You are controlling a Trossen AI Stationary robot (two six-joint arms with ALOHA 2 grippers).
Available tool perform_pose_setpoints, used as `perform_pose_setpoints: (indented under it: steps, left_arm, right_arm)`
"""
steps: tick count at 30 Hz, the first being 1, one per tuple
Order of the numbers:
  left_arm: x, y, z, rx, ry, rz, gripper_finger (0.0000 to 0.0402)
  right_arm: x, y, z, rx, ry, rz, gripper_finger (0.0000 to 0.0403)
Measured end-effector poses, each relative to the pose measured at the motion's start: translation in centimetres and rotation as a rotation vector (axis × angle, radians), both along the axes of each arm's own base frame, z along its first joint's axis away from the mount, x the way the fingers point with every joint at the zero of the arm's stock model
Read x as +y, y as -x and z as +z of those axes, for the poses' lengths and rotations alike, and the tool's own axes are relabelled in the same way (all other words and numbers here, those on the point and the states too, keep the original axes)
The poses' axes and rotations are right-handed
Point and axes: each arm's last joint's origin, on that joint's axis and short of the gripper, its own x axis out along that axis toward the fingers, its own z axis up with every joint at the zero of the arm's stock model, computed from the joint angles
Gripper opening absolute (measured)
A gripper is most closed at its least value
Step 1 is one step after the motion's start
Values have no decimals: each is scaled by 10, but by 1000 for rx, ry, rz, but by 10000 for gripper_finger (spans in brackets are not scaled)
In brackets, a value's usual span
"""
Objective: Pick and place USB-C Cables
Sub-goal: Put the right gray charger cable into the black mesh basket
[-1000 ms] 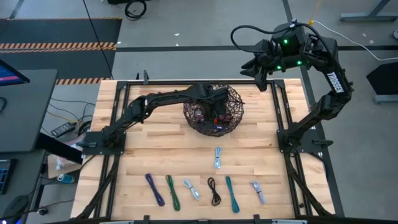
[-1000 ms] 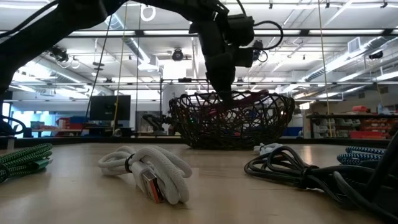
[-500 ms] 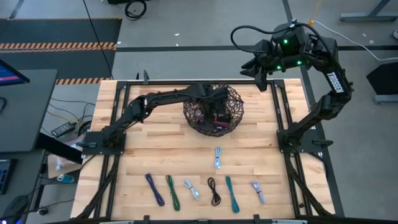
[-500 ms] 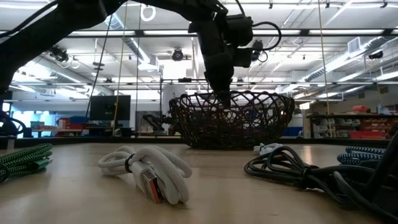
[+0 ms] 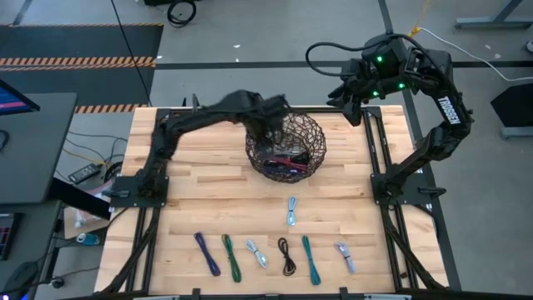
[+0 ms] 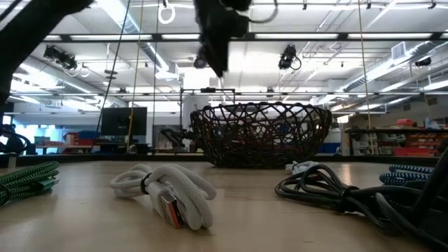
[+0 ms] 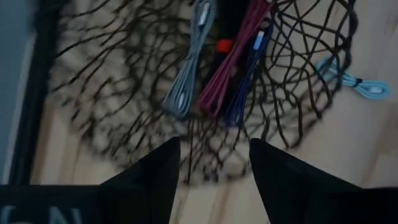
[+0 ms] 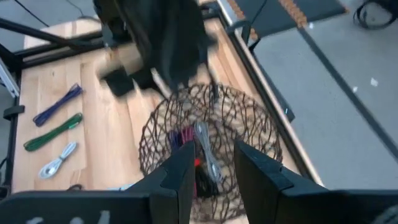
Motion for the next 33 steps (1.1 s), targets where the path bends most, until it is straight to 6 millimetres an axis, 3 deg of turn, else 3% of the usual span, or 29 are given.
perform_pose_setpoints:
  steps: [10, 15, 23, 33]
  left_arm:
    - [-44, 85, 100, -223, -83, 136, 201]
    - [-69, 120, 131, -332, -189, 183, 201]
    - [-91, 148, 149, -397, -314, 202, 201]
    - [-92, 155, 148, -333, -374, 165, 201]
  right_arm:
    - [0, -3, -2, -4, -66, 3, 117]
    - [-1, -18, -12, 36, -186, -16, 117]
    - [19, -48, -42, 173, -321, -8, 125]
    - [84, -76, -102, 476, -586, -88, 128]
